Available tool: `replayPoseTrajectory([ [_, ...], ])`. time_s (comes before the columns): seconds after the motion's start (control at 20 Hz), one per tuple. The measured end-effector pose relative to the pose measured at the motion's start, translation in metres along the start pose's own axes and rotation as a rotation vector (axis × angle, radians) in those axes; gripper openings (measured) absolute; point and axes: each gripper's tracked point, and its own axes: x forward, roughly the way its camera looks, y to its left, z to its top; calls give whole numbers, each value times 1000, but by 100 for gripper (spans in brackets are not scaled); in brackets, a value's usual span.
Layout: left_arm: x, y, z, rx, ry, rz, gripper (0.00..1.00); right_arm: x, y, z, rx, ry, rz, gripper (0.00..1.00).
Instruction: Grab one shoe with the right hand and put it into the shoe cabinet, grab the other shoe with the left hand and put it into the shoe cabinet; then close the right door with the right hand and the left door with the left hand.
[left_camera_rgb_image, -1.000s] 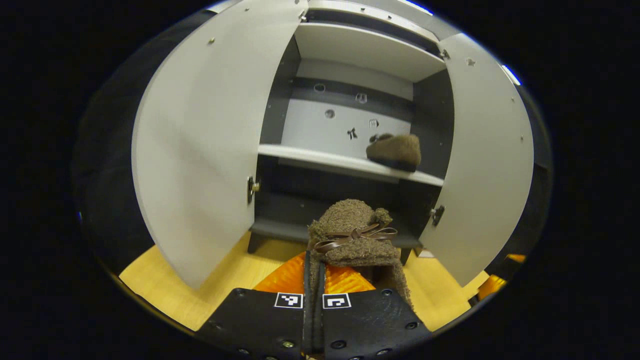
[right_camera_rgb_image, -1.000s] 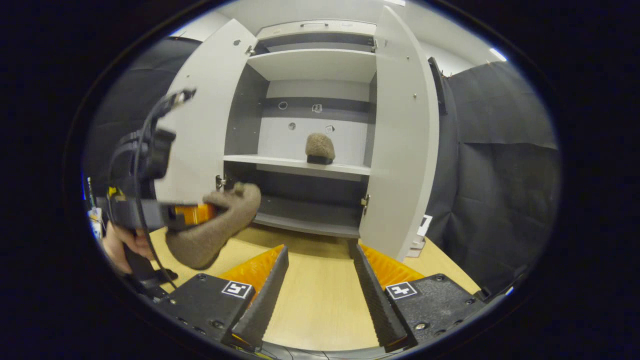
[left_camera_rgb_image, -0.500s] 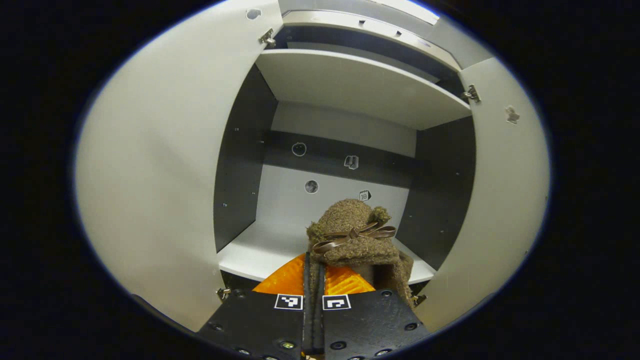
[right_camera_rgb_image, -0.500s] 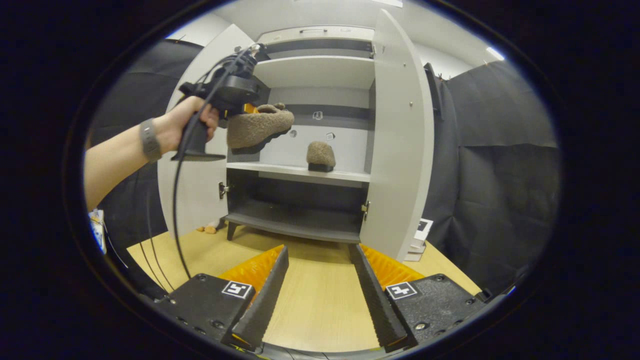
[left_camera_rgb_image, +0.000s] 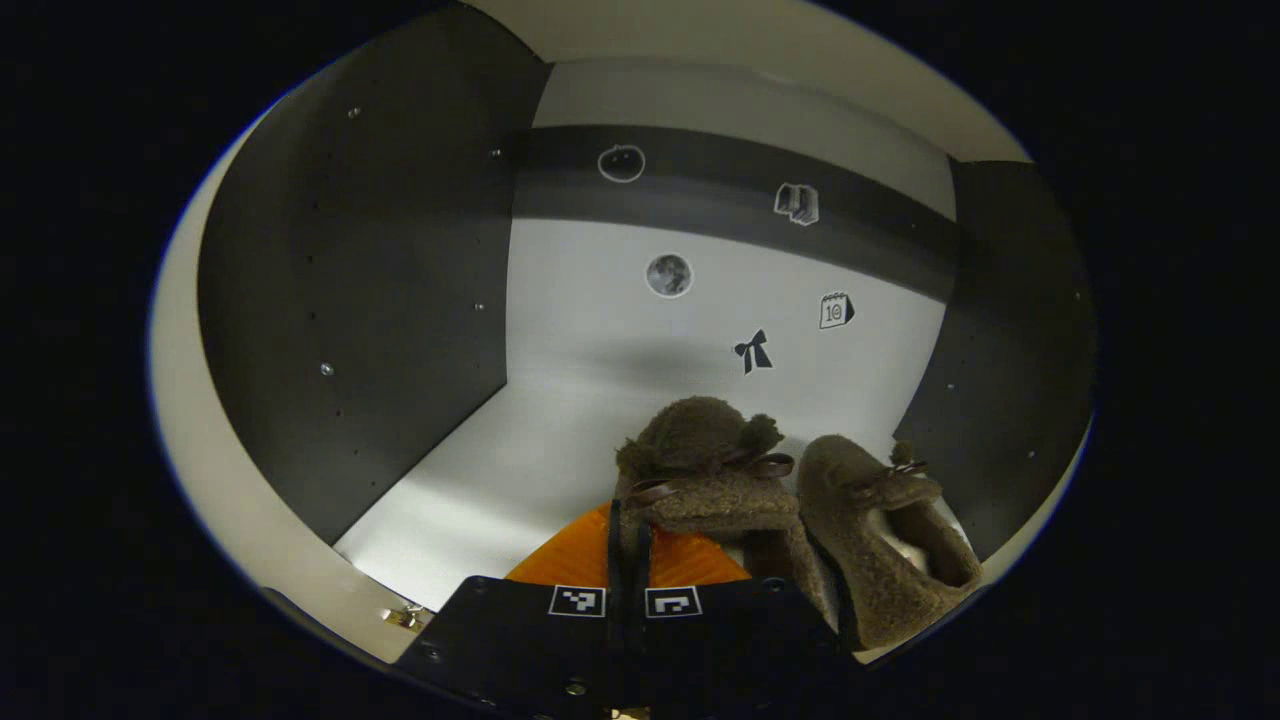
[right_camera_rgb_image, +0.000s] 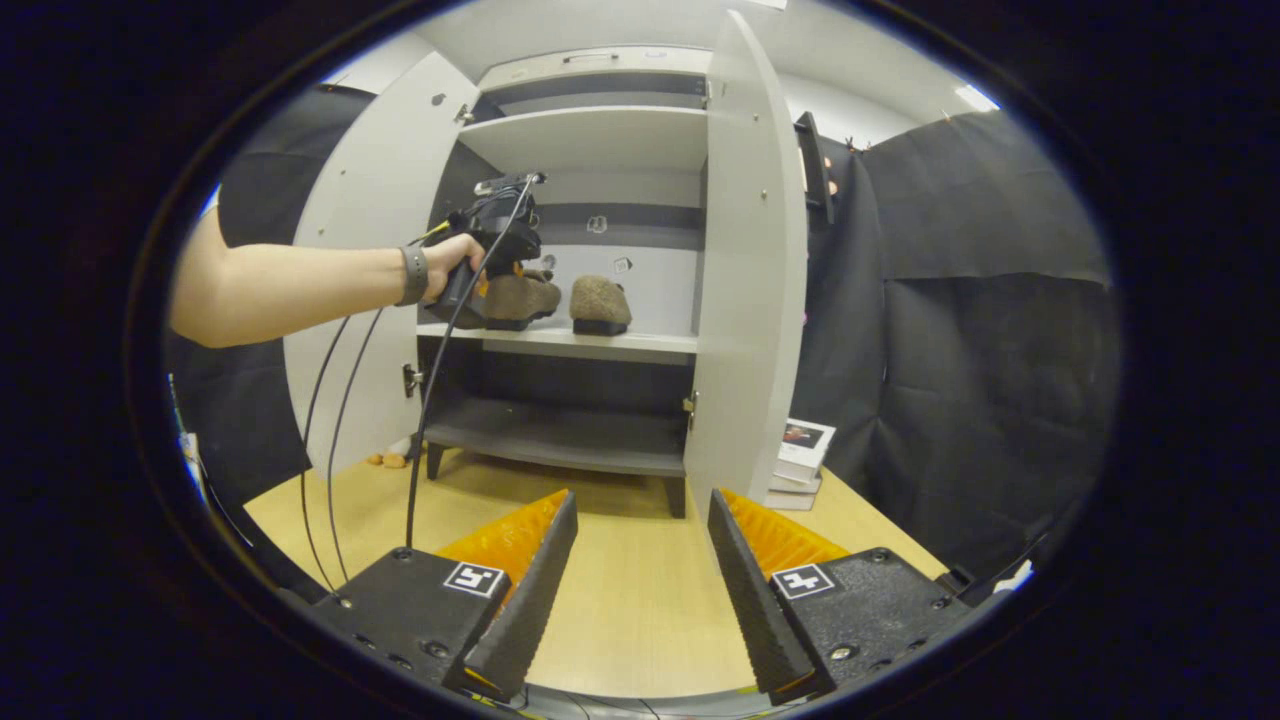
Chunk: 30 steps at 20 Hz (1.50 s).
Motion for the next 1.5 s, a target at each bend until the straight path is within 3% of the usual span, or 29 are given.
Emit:
replayPoseTrajectory([
  [0.05, 1, -1, 0, -15, 13, -6, 0, 0, -2, 0, 5, 2, -7, 85],
  [0.15, 5, -3, -2, -4, 40, -21, 1, 1, -4, -1, 17, 6, -10, 83],
  [0.3, -3, -6, 1, 2, 36, -57, 19, 4, -3, -1, 24, 6, -4, 83],
  [0.35, -8, -7, 2, 4, 30, -73, 40, 5, -1, 0, 26, 5, 3, 83],
  [0.4, -14, -8, 4, 7, 31, -88, 30, 5, 1, 0, 25, 3, 10, 83],
  [0.5, -28, -13, 7, 7, 27, -130, 26, 5, 5, 2, 23, -4, 23, 85],
  [0.55, -38, -11, 10, 14, 14, -134, 41, 5, 7, 2, 24, -6, 30, 85],
  [0.65, -64, -9, 18, 30, -33, -152, 40, 3, 12, 3, 32, -11, 44, 83],
  [0.7, -77, -13, 19, 34, -64, -172, 60, 2, 14, 2, 33, -12, 49, 83],
  [0.75, -97, -12, 22, 36, -103, -187, 43, 1, 15, 2, 32, -13, 54, 83],
  [0.8, -113, -12, 24, 35, -146, -205, 53, 0, 16, 1, 31, -13, 57, 85],
  [0.85, -131, -10, 25, 30, -181, -217, 73, -1, 18, 1, 31, -13, 63, 85],
  [0.9, -148, -7, 22, 28, -213, -230, 78, -1, 19, 1, 32, -13, 70, 83],
  [0.95, -163, -5, 17, 22, -238, -241, 67, -1, 21, 1, 32, -13, 76, 83],
  [1.0, -177, -3, 12, 18, -261, -251, 88, -1, 22, 3, 30, -15, 82, 83],
  [1.05, -192, 2, 4, 17, -282, -253, 88, -2, 22, 4, 27, -17, 86, 83],
  [1.1, -205, 6, -1, 13, -308, -254, 73, -3, 23, 7, 24, -23, 88, 83],
  [1.15, -222, 10, -7, 13, -338, -260, 88, -4, 23, 9, 21, -29, 91, 83],
  [1.3, -273, 21, -22, 55, -430, -251, 87, -7, 25, 11, 24, -33, 98, 83],
  [1.5, -313, 35, -66, 98, -442, -217, 88, -9, 32, 10, 40, -22, 121, 83],
])
